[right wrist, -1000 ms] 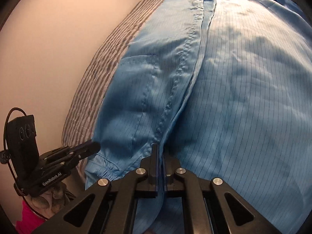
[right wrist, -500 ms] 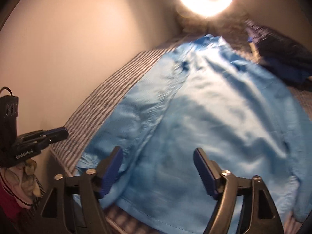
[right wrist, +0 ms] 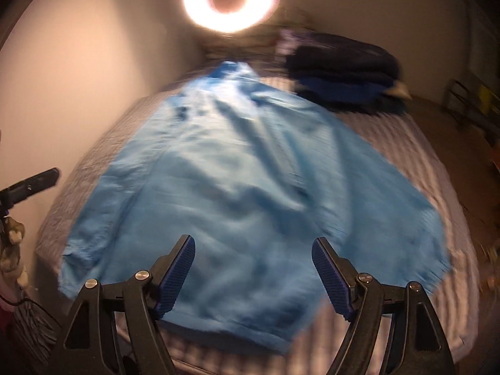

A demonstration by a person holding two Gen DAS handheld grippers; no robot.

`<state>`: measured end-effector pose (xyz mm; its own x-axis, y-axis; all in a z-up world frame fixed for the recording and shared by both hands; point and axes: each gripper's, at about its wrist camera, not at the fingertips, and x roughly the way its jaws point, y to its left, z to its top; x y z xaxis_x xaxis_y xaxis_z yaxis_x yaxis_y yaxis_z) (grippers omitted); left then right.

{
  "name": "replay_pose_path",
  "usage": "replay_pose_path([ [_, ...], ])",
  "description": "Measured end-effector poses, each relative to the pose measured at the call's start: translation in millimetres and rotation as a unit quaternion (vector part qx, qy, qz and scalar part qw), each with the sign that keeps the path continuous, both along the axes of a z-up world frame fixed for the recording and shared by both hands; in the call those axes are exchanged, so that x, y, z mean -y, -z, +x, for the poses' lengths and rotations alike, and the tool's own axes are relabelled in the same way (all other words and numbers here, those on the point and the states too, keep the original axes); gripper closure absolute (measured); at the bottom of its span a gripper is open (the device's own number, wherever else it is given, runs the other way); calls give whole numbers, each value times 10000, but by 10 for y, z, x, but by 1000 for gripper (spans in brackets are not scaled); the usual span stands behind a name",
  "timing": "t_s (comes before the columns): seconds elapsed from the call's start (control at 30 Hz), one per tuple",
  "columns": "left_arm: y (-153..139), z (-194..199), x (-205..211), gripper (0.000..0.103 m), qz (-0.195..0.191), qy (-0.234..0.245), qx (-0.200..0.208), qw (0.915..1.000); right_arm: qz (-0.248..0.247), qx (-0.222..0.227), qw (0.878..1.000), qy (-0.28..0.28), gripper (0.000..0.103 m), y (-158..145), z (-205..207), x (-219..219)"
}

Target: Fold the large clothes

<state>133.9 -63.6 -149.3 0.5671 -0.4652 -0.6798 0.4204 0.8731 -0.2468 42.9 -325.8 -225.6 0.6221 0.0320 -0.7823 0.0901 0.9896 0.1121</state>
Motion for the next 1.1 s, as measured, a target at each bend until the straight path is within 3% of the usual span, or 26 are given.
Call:
replay_pose_path([
  [0.33, 363, 147, 329, 37, 212, 323, -342, 9987, 237, -455, 9860, 1587, 31, 318, -404, 1300],
  [0.67, 248, 57, 429, 37, 202, 461, -148, 9986, 856, -686, 9653, 2368, 31, 697, -310, 1947],
  [0.7, 260, 61, 431, 37, 228, 467, -159, 9985, 901, -699, 9641, 2399, 35, 724, -287, 1983],
  [0.8, 314, 85, 427, 37, 299, 453, -216, 9983, 893, -757, 9635, 2407, 64, 759, -208, 1991],
  [0.9, 347, 111, 404, 37, 308, 424, -255, 9983, 648, -689, 9684, 2307, 84, 645, -159, 1899],
  [1.0, 341, 138, 357, 37, 263, 346, -264, 9987, 121, -448, 9746, 2192, 91, 402, -115, 1741],
  [1.1, 316, 159, 285, 37, 179, 237, -265, 9992, -94, -46, 9797, 2000, 92, 110, -123, 1559],
])
